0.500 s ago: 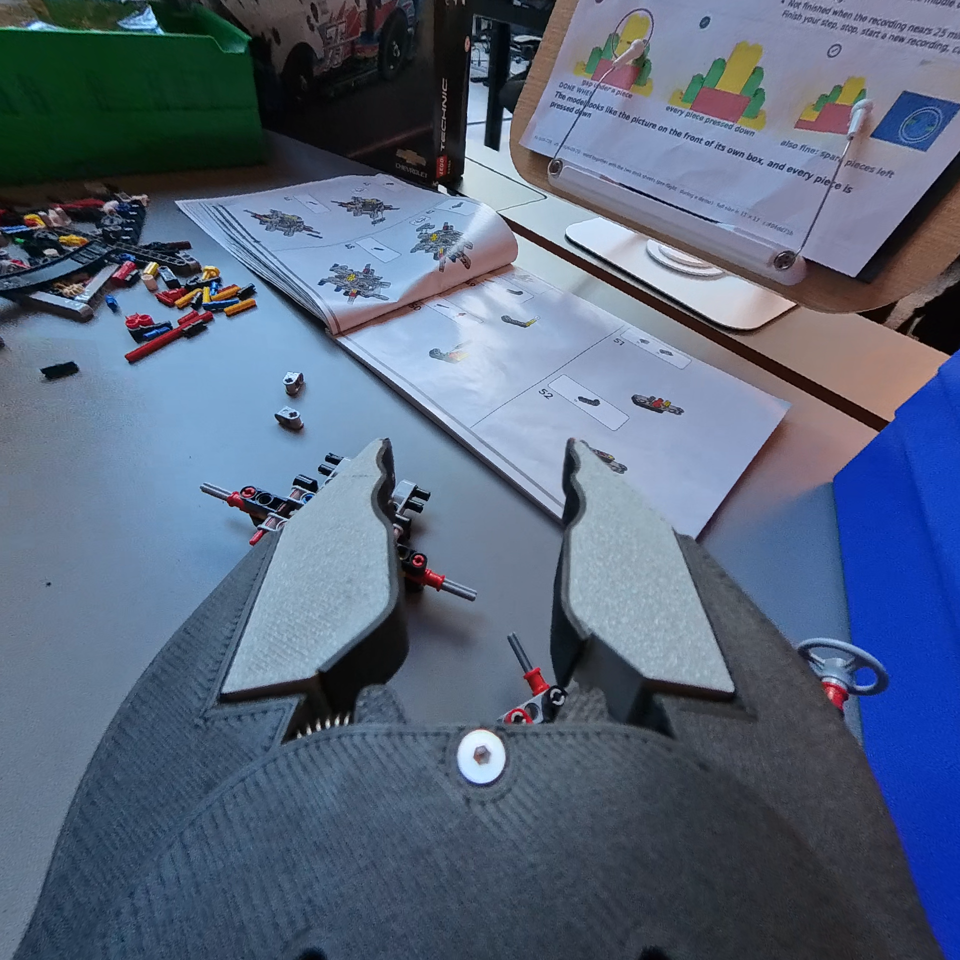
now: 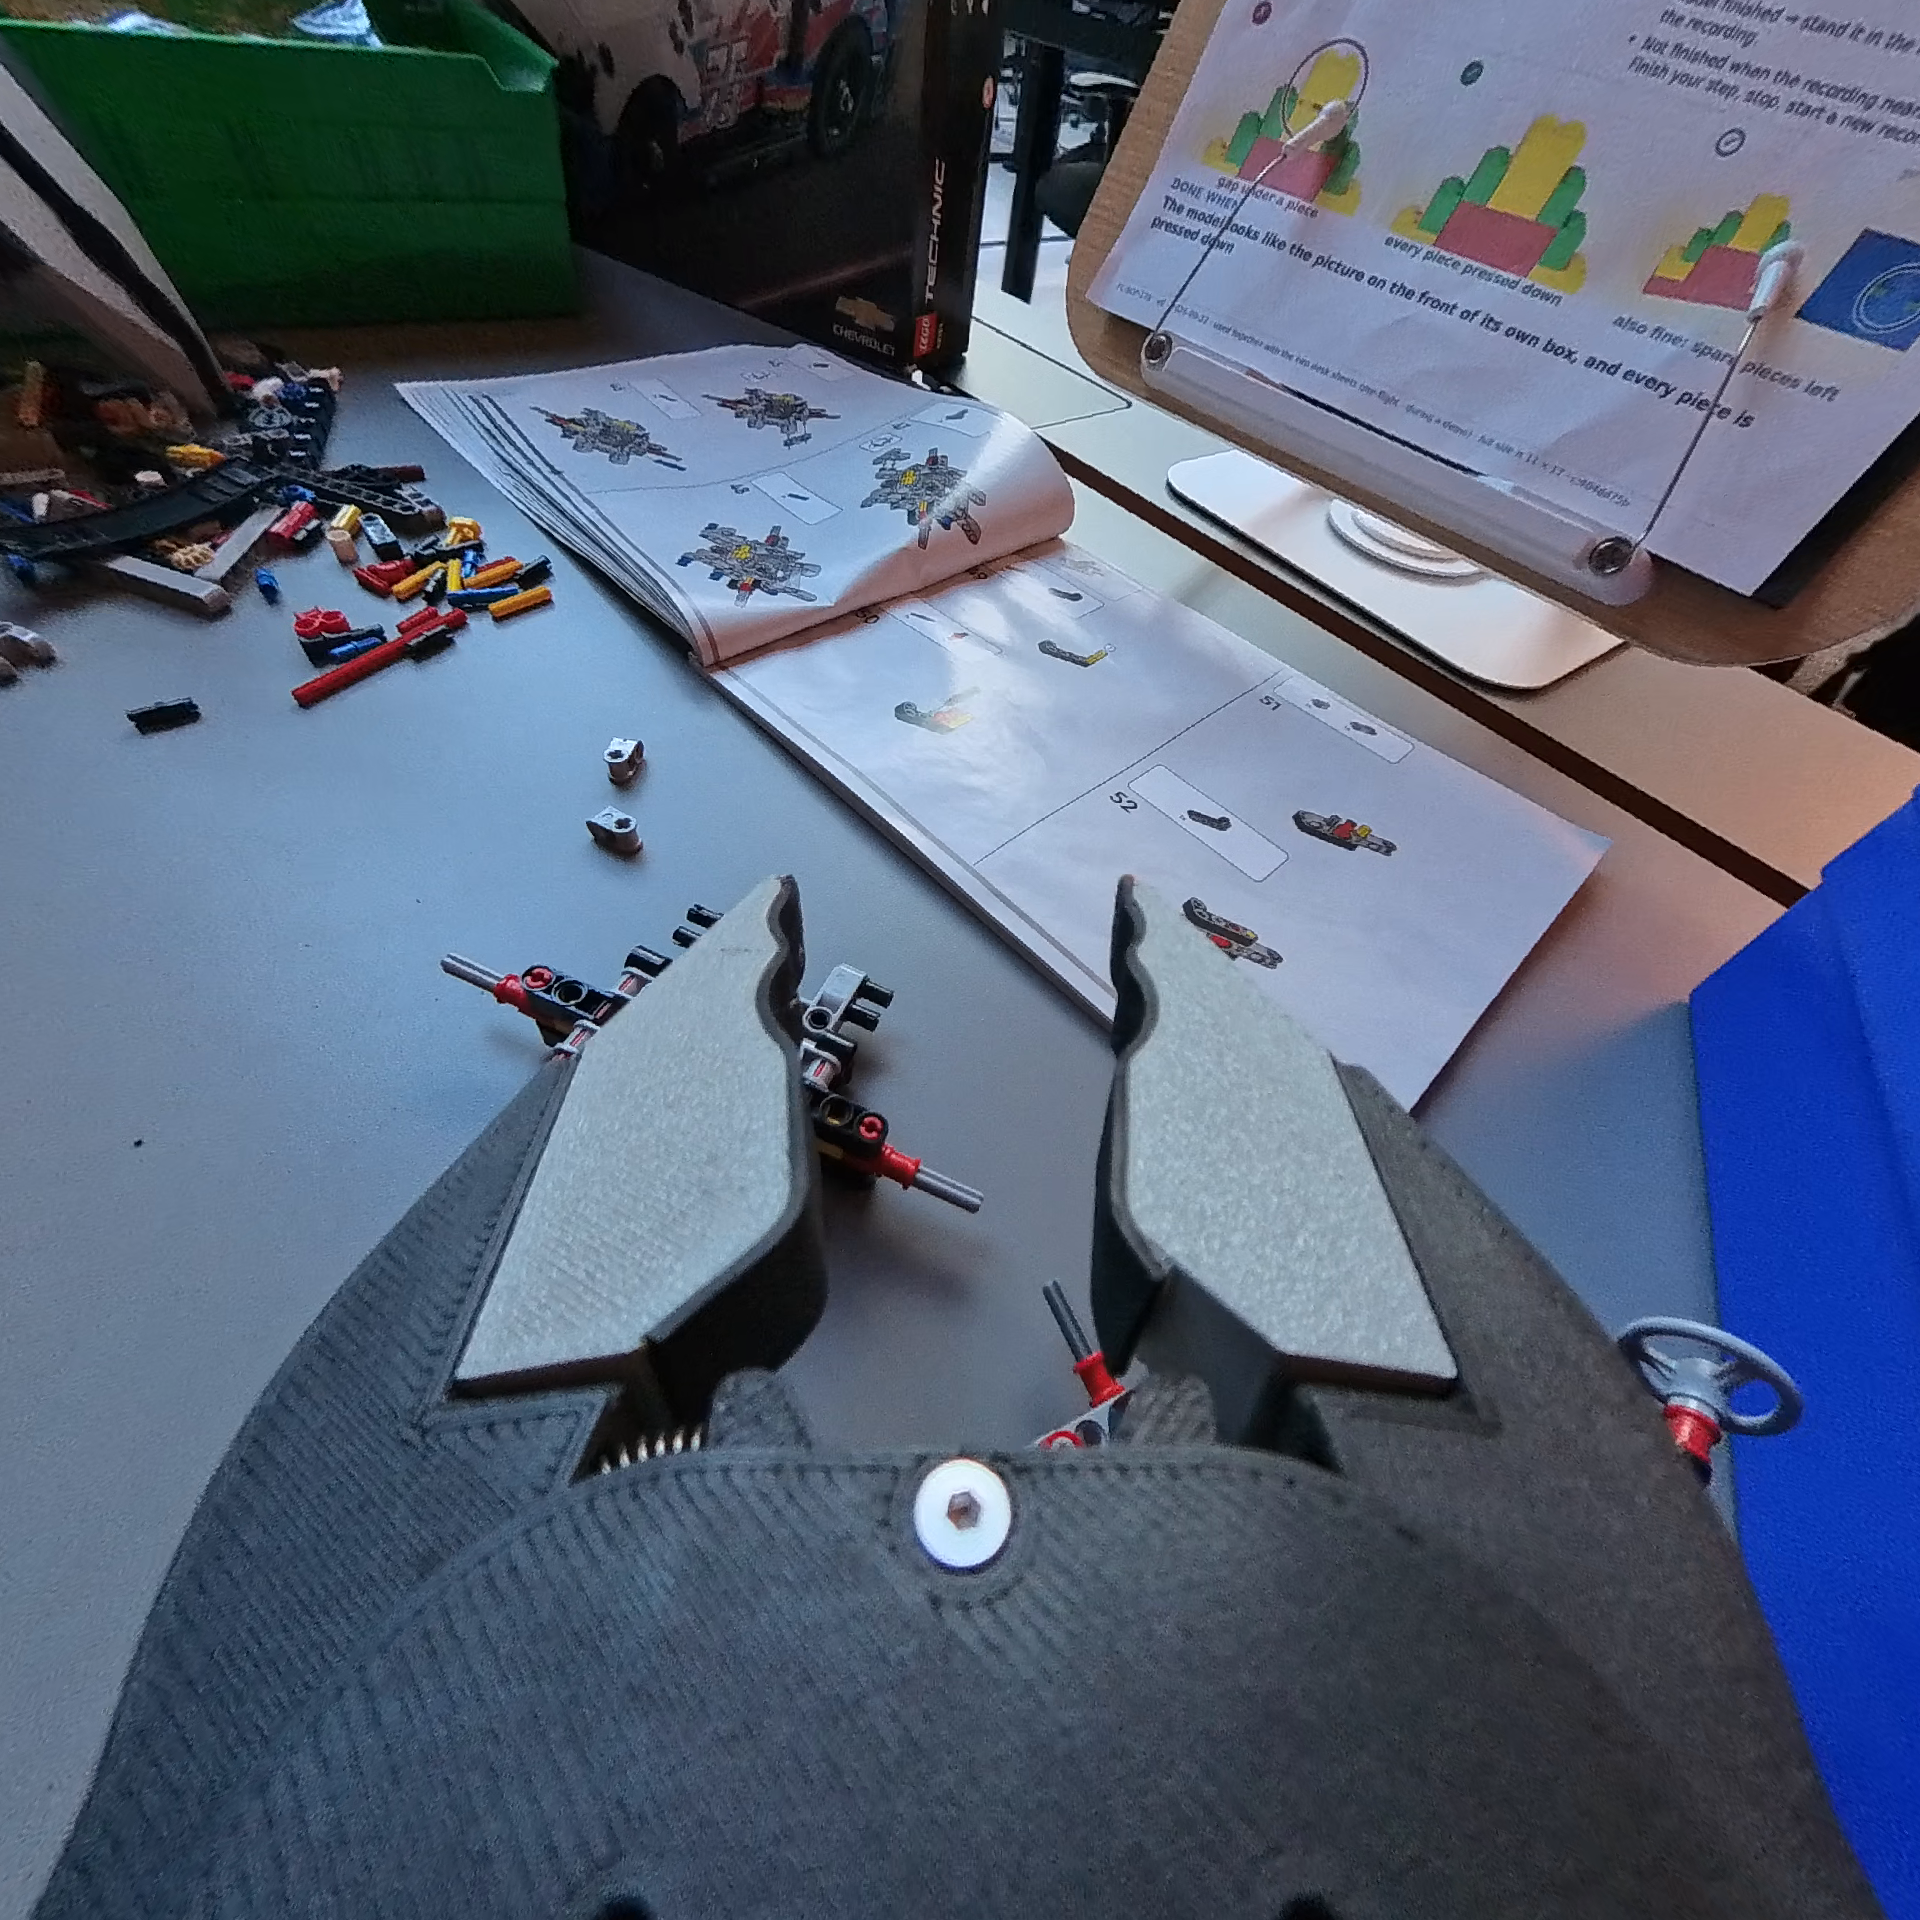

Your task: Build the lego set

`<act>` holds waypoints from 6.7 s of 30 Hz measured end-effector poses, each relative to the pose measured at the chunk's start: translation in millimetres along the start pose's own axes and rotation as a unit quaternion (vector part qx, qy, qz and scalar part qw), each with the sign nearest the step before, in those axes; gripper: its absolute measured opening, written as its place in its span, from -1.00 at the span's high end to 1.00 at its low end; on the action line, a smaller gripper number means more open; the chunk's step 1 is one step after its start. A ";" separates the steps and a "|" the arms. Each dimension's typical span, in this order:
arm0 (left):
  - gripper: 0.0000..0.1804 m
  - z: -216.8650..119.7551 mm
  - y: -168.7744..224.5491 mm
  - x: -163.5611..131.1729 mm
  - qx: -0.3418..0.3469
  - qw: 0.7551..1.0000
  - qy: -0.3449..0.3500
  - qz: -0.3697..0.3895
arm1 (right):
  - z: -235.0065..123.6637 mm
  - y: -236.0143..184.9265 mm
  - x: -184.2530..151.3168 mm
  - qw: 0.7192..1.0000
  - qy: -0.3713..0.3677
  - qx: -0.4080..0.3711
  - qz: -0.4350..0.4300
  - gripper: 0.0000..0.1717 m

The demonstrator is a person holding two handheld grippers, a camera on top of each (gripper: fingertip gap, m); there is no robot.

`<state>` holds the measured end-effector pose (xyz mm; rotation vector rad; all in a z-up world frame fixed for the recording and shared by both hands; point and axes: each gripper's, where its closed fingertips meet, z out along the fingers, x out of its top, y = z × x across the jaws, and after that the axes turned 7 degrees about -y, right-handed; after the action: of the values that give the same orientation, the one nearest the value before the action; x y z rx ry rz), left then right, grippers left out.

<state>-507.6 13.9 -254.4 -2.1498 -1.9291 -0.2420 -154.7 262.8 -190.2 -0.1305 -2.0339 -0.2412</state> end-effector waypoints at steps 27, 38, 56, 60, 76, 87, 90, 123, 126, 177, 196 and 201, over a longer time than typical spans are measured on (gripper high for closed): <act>0.94 11.8 356.7 151.2 -0.147 0.903 0.093 0.393 | 1.2 1.0 -2.6 1.000 -0.006 0.001 0.004 0.39; 0.94 21.5 358.4 172.8 -0.175 0.910 0.165 0.339 | 4.9 0.6 -4.8 1.000 -0.014 -0.002 -0.002 0.39; 0.94 -74.1 255.1 229.9 -0.607 0.692 0.366 -0.138 | 7.5 -11.1 0.5 0.998 -0.019 -0.005 -0.052 0.41; 0.94 -72.2 249.6 228.8 -0.578 0.713 0.375 -0.128 | 2.5 -9.5 2.5 0.999 -0.011 -0.006 -0.047 0.41; 0.93 -50.2 33.6 37.2 -0.071 0.989 0.124 -0.039 | -5.3 -15.4 10.8 0.999 0.012 0.016 -0.035 0.44; 0.81 -44.0 15.6 25.3 -0.043 0.995 0.090 -0.030 | -2.5 -11.1 3.6 0.999 -0.004 0.002 -0.034 0.45; 0.81 -62.3 15.3 49.2 -0.036 0.991 0.129 -0.013 | -0.7 -10.3 1.4 0.999 -0.009 -0.001 -0.034 0.45; 0.87 -52.2 7.7 115.7 -0.025 0.947 0.314 0.057 | 7.7 18.7 -9.5 0.995 -0.048 -0.080 -0.033 0.59; 0.86 -71.5 10.7 116.7 -0.025 0.936 0.346 0.056 | 5.1 13.8 4.8 0.995 -0.022 -0.088 -0.042 0.60; 0.86 -68.8 -7.5 106.4 -0.010 0.941 0.337 0.023 | 17.3 -5.9 13.5 0.999 -0.008 -0.034 -0.033 0.74; 0.87 -64.6 -9.3 106.4 -0.002 0.944 0.329 0.026 | 18.3 -5.8 9.2 0.999 -0.018 -0.027 -0.032 0.79; 0.87 -61.4 -7.5 106.2 0.000 0.946 0.322 0.032 | 18.9 -5.6 7.6 0.999 -0.022 -0.026 -0.033 0.81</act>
<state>-500.7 98.1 -165.2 -1.8076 -1.4704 -0.8139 -175.7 261.6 -192.4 -0.1019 -2.0781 -0.3349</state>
